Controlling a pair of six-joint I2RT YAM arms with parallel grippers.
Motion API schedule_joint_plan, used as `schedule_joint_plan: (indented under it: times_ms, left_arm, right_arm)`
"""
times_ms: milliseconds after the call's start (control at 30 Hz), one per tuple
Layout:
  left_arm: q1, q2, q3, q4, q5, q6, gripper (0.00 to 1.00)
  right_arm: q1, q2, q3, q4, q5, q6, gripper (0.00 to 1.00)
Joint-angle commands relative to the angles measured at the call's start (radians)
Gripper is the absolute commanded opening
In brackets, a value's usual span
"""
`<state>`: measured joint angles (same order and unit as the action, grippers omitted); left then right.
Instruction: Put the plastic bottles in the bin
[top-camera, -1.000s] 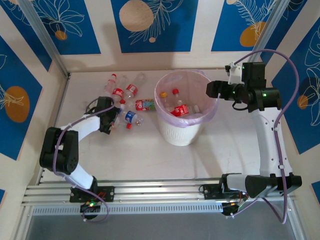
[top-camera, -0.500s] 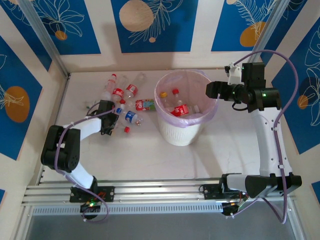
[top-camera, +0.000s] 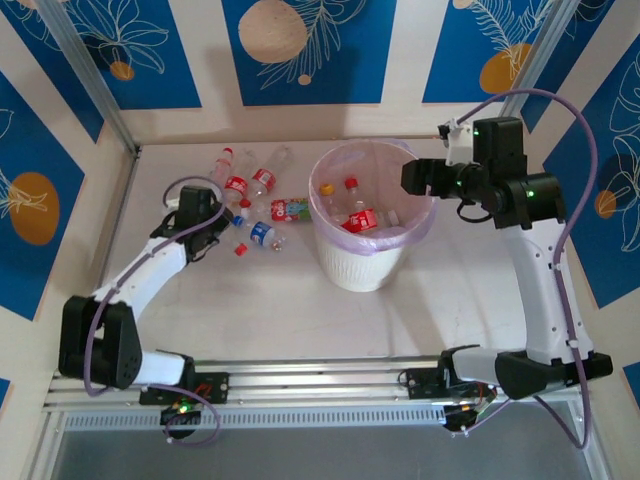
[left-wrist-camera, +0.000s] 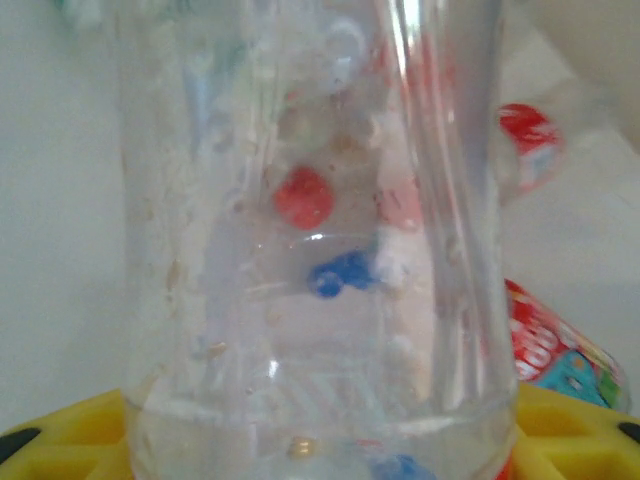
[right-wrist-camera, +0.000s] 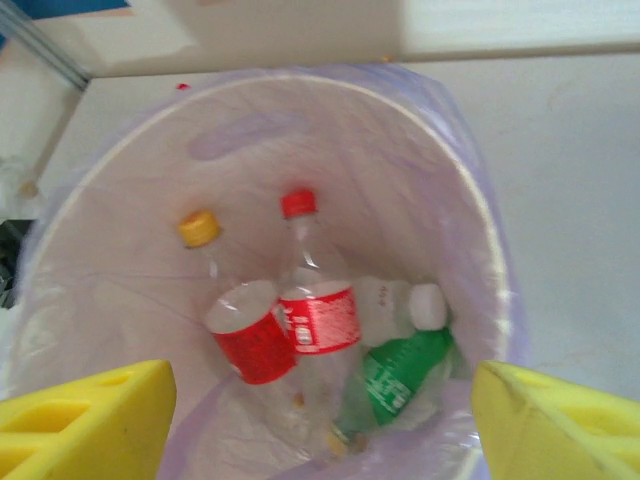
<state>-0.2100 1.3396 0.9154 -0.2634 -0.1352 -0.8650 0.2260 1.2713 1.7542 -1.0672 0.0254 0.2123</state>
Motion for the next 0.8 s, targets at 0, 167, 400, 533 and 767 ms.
schedule_joint_plan:
  times_ms: [0,167,400,533,767]
  left_arm:
    - [0.000,-0.059,0.077,-0.048,0.144,0.284,0.45]
    - [0.003,-0.081,0.169,-0.095,0.399,0.516,0.32]
    - [0.003,-0.096,0.167,-0.039,0.837,0.712,0.12]
    - [0.003,-0.135,0.108,0.102,0.914,0.701,0.00]
    - [0.003,-0.165,0.006,0.411,1.063,0.563,0.00]
  right_arm:
    - [0.135,0.015,0.073,0.035,0.015,0.041,0.78]
    - [0.375,0.143,0.193,0.109,0.053,0.017,0.78]
    - [0.527,0.372,0.380,0.172,-0.120,-0.008,0.78]
    - [0.527,0.503,0.520,0.123,-0.145,0.019,0.80]
    - [0.463,0.610,0.582,0.189,-0.267,0.113,0.85]
